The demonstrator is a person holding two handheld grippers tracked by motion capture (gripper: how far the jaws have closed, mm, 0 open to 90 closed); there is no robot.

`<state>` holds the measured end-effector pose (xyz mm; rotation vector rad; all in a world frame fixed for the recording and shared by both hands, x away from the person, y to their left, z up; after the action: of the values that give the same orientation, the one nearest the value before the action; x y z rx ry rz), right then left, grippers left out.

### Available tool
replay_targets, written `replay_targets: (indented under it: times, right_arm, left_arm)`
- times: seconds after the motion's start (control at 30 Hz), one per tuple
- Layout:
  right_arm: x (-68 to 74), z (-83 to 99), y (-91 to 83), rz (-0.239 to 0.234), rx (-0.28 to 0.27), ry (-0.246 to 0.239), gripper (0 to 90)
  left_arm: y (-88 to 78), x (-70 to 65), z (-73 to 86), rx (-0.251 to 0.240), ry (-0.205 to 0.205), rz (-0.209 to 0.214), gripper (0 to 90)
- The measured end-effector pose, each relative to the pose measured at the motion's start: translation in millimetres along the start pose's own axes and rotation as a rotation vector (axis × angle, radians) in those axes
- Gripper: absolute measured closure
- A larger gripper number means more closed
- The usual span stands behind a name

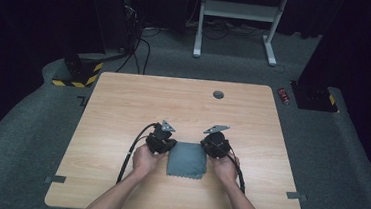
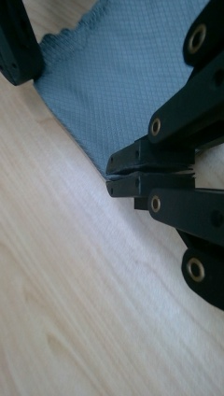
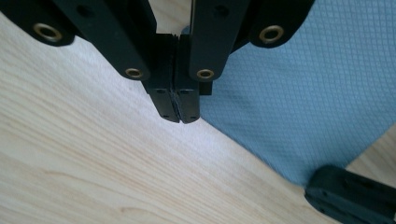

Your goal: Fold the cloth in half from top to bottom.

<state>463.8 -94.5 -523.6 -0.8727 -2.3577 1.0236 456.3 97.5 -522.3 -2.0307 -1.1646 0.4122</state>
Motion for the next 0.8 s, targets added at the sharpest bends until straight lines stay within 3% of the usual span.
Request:
replay_targets:
  times: [0.07, 0.27, 0.37, 0.43, 0.53, 0.7, 0.73, 0.8]
  right_arm:
    - [0.2, -3.8, 3.7, 0.001, -0.004, 0.000, 89.1]
    - [1.9, -14.3, 20.4, 0.018, -0.001, -0.009, 88.5]
    - [0.6, -13.5, 23.6, 0.005, 0.003, 0.012, 81.2]
    - [0.5, -11.1, 18.7, -0.001, -0.025, 0.030, 77.3]
    - [2.7, -5.6, 10.8, -0.009, -0.054, 0.048, 75.2]
    - [15.5, 9.7, 12.5, 0.000, -0.014, -0.014, 71.3]
    - [15.7, 11.8, 15.0, 0.006, -0.004, -0.028, 70.5]
    - [14.9, 11.2, 15.2, 0.001, -0.004, -0.010, 69.8]
  left_arm:
    - [1.5, 6.6, 1.0, 0.002, -0.032, -0.006, 87.6]
    - [14.5, 17.5, 6.6, 0.028, -0.070, -0.039, 86.1]
    - [9.2, 17.5, 7.8, 0.010, -0.093, -0.042, 72.5]
    - [0.6, 14.9, 9.8, -0.011, -0.089, -0.041, 62.7]
    - [-9.0, 8.2, 17.5, -0.012, -0.064, -0.036, 55.9]
    - [-6.7, 1.9, 36.9, 0.005, -0.030, -0.052, 54.0]
    - [-6.5, 2.8, 38.1, -0.007, -0.042, -0.049, 52.7]
    - [-6.5, 3.7, 37.6, -0.001, -0.057, -0.050, 51.8]
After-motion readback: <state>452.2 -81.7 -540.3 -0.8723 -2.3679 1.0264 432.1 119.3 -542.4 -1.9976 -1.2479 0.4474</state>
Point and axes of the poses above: each handheld gripper's, and its own axes: y roughly forward along the jaws, z roughly out of its underside, x roughly to its left, the point moved 4 cm from there along y, roughly forward along the jaws, and after that the axes turned 10 degrees about -z, right-handed, at the moved point
